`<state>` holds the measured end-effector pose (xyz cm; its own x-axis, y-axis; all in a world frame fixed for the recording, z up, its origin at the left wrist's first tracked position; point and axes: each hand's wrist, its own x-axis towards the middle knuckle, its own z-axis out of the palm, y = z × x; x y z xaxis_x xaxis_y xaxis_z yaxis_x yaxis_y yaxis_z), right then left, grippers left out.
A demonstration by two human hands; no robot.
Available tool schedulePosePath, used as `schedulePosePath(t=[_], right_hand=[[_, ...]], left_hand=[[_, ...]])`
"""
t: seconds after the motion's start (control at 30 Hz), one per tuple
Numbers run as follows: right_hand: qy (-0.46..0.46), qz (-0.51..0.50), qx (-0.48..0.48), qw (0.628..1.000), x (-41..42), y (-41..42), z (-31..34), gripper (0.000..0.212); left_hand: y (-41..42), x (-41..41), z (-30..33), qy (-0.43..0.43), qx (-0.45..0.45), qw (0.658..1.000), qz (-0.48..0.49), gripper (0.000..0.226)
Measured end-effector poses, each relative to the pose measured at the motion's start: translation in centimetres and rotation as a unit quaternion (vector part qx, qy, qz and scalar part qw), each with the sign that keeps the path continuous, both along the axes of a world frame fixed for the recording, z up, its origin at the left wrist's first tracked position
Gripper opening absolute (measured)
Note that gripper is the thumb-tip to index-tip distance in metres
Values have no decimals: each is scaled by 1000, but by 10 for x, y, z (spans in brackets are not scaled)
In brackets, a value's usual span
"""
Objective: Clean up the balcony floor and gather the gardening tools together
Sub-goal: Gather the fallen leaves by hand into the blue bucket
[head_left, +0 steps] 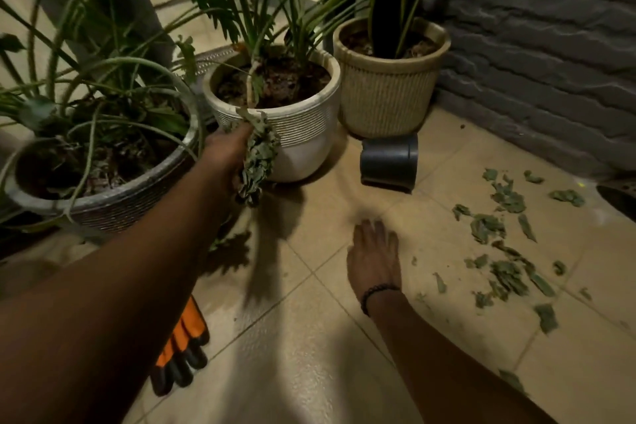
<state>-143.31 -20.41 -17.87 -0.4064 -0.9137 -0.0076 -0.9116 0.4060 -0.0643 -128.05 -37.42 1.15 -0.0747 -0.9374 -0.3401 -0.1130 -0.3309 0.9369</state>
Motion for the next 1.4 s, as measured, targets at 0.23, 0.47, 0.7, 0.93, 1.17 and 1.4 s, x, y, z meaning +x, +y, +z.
schedulePosePath(t=[0.23, 0.47, 0.7, 0.93, 1.17, 1.4], right_hand=[[-7, -176, -75, 981, -29, 96, -16, 62], [-130, -462, -114, 870, -4, 143, -22, 95], [-158, -244, -69, 954, -94, 101, -11, 84], [-122, -478, -153, 856, -176, 157, -17, 75], [-183, -320, -151, 917, -203, 123, -21, 69], [-204, -339, -96, 914, -310, 117, -1, 75]], left_hand=[[81, -75, -44, -68, -29, 990, -117, 39], [118, -135, -70, -48, -6, 981, -186, 47], [101, -147, -88, -58, -31, 983, -169, 61], [93, -145, -102, -89, -31, 981, -171, 47], [110, -167, -108, -95, -30, 982, -157, 28], [112, -203, -117, -84, -34, 990, -110, 47]])
